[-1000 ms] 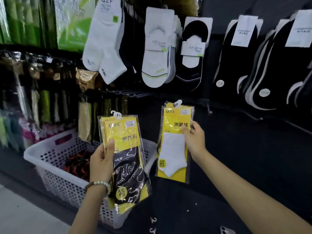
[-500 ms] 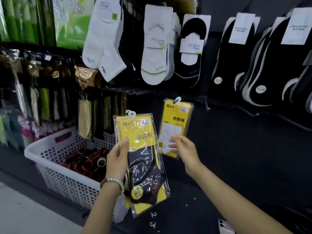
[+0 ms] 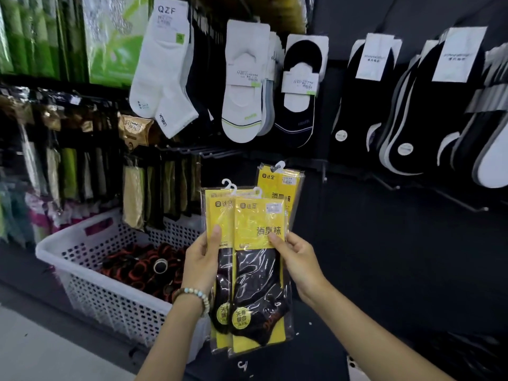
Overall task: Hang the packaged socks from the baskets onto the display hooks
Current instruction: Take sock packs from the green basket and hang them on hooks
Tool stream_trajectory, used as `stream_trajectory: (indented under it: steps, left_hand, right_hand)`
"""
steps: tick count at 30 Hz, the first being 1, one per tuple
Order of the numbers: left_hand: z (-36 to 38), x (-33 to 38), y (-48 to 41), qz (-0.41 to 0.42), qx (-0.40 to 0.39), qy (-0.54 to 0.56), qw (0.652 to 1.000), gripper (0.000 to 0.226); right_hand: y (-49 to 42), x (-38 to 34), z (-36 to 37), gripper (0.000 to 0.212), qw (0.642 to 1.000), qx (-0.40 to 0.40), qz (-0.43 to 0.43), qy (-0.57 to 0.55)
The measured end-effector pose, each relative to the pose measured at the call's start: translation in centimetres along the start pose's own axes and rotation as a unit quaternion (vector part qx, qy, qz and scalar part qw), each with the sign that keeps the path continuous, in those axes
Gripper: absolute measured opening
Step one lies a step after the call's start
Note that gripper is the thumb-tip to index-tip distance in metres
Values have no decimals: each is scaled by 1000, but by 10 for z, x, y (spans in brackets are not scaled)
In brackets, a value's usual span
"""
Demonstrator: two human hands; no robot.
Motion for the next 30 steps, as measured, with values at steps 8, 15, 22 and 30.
stream_trajectory:
  steps: [8, 15, 22, 30]
  left_hand:
    - [-25, -22, -11, -26, 65, -24, 997, 50]
    - [-33, -28, -15, -46, 74, -33, 996, 32]
    - [-34, -33, -14, -62, 73, -4, 995, 26]
    - [-25, -36, -13, -79, 56, 24, 995, 20]
  right_hand:
    - [-16, -21, -37, 13, 993, 101, -65, -12]
    - [-57, -39, -27, 12, 988, 104, -113, 31]
    - [-93, -19, -31, 10, 986, 146, -79, 18]
    - [-79, 23, -79, 18, 952, 305, 17, -7]
Point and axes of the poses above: each hand's wrist, its own y-axis away from the middle knuckle, its own z-axis out of the palm, x = y × z, the point moved 8 cm from there along -y, towards the middle knuckle, and after that the axes turned 15 degrees about -y, right-handed, at the moved point
